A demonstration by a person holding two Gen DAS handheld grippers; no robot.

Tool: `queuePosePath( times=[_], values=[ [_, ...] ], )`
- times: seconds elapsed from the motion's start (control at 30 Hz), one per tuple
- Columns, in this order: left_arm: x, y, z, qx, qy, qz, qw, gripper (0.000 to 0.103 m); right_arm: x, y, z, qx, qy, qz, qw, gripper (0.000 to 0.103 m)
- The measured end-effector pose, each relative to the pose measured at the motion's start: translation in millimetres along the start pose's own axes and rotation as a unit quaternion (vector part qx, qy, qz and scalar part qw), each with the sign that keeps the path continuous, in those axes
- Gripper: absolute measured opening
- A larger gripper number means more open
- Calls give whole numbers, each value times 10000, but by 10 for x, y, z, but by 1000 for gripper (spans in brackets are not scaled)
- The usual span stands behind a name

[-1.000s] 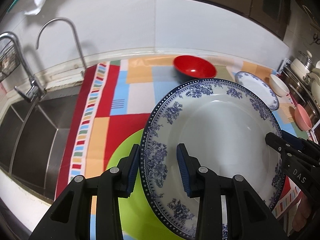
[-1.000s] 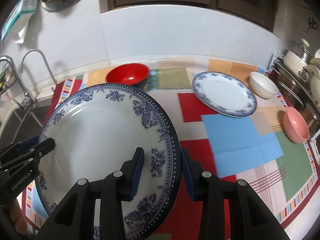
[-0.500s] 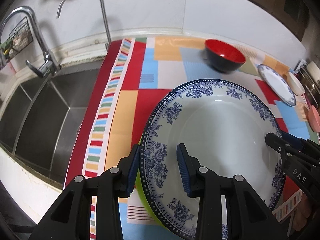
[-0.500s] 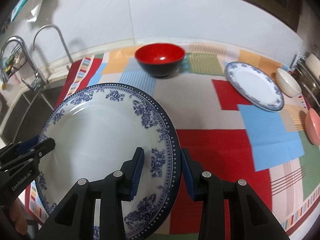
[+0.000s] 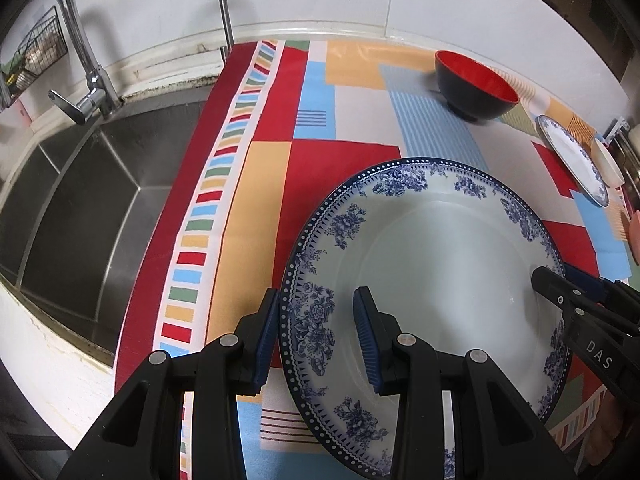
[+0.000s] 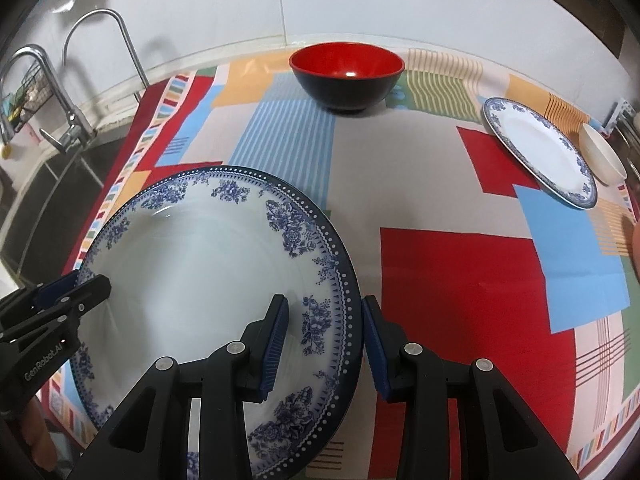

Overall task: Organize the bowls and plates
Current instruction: 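Lower the blue-and-white plate onto the green plate and open both grippers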

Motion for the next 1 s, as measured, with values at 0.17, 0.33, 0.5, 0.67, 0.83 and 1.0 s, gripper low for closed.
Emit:
queuePosePath(
  times=[0.17,0.33,0.5,0.67,0.83,1.0],
  values=[
    [-4,36,-17,-86,-37,-18,10000,37,7,40,-23,-62,-28,-22,10000,39],
    [0,49,-14,-93,-61,-35,9999,37,2,69,-41,-121,-58,-33,9999,39],
    [19,57,-21,-126,-79,-66,9999,51,-6,72,-43,-118,-82,-32,9999,39],
    [35,5,9,-51,-70,-6,10000,61,3,59,-40,-110,-103,3,9999,50],
    [99,-97,61,60,-60,-44,10000,69,51,-18,-5,-9,-111,26,9999,51],
    [208,-233,139,255,-2,-53,9997,73,115,-102,47,109,-73,91,9999,58]
  ],
)
Point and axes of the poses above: each gripper's, at about its wrist camera, not at the fingertips, and y roughly the way its jaws point, x to its right, z to its top, the point moved 7 cm from there along y, roughly the way its jaws point, and after that the axes turned 8 degrees about x, right-handed, at the moved point
